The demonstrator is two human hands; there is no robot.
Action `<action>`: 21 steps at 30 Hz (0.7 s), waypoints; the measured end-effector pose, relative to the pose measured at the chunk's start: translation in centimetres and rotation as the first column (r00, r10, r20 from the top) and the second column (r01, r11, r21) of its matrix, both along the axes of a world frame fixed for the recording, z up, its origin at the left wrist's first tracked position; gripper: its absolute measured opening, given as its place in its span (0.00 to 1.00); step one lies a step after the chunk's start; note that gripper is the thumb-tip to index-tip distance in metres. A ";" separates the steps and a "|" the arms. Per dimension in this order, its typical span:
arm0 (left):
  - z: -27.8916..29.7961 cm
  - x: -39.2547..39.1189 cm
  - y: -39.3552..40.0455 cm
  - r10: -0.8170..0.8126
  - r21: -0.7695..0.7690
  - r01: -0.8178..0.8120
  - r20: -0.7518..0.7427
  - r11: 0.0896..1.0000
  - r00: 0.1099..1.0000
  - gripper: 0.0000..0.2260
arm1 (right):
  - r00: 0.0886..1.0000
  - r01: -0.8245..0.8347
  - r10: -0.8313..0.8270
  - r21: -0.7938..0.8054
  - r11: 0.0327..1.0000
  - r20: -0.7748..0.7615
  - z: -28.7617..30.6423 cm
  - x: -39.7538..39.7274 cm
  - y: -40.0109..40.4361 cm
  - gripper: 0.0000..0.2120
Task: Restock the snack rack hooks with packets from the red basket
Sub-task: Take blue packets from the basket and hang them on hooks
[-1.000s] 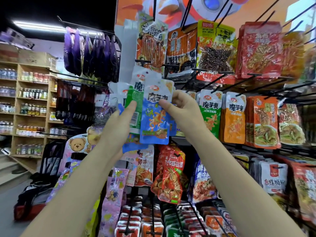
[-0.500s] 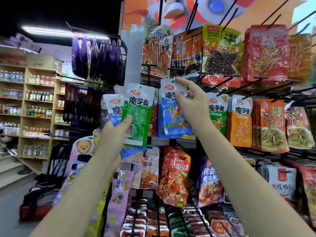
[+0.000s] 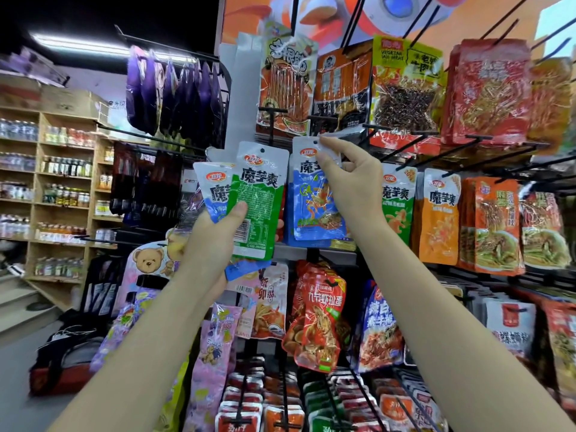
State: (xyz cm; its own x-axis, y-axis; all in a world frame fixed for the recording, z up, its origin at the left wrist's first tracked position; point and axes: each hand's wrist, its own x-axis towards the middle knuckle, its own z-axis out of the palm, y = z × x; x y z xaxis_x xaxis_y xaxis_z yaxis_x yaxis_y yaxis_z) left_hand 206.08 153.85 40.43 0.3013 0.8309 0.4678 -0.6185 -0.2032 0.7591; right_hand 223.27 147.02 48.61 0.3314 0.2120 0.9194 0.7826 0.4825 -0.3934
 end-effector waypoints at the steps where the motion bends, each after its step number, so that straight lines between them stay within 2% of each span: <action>1: 0.0 0.0 0.2 0.018 -0.012 -0.018 -0.005 1.000 1.000 0.16 | 1.000 -0.003 0.003 -0.001 1.000 -0.006 -0.1 0.1 0.1 0.13; 3: -0.1 0.0 0.5 0.018 -0.008 -0.018 0.004 1.000 1.000 0.20 | 1.000 -0.017 0.017 0.003 1.000 -0.020 -0.2 0.2 0.2 0.13; 7: -0.2 0.0 0.6 -0.021 0.025 0.020 0.014 0.999 1.000 0.12 | 0.999 -0.027 0.027 0.009 1.000 0.023 -0.4 0.0 0.1 0.13; 11: -0.2 0.0 -0.2 -0.041 0.077 0.040 0.018 0.996 0.999 0.06 | 0.999 -0.007 0.007 0.018 1.000 -0.041 -0.5 0.7 0.6 0.12; 15: -0.2 -0.1 0.2 0.008 0.066 -0.008 0.002 0.998 1.000 0.10 | 0.998 0.046 -0.049 -0.084 0.995 -0.040 -0.9 0.9 1.0 0.14; 18: -0.1 -0.2 0.4 0.028 0.071 -0.027 -0.003 0.997 1.000 0.08 | 0.969 0.243 -0.217 -0.291 0.925 0.121 -0.8 0.8 0.6 0.19; 19: 0.0 -0.2 0.3 0.025 0.082 -0.025 -0.008 0.996 1.000 0.08 | 0.937 0.342 -0.298 -0.317 0.885 0.181 -0.9 0.8 0.4 0.20; 21: 0.2 -0.2 0.0 -0.001 0.100 0.000 0.007 0.995 1.000 0.05 | 0.894 0.437 -0.391 -0.242 0.866 0.216 -1.2 0.7 -0.3 0.17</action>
State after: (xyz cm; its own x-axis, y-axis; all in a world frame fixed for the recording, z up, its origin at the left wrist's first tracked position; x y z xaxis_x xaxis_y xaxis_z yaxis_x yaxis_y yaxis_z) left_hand 205.90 153.85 40.64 0.2980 0.7799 0.5504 -0.6237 -0.2773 0.7308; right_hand 223.99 146.73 47.43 0.3043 0.3399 0.8899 0.9474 -0.0109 -0.3198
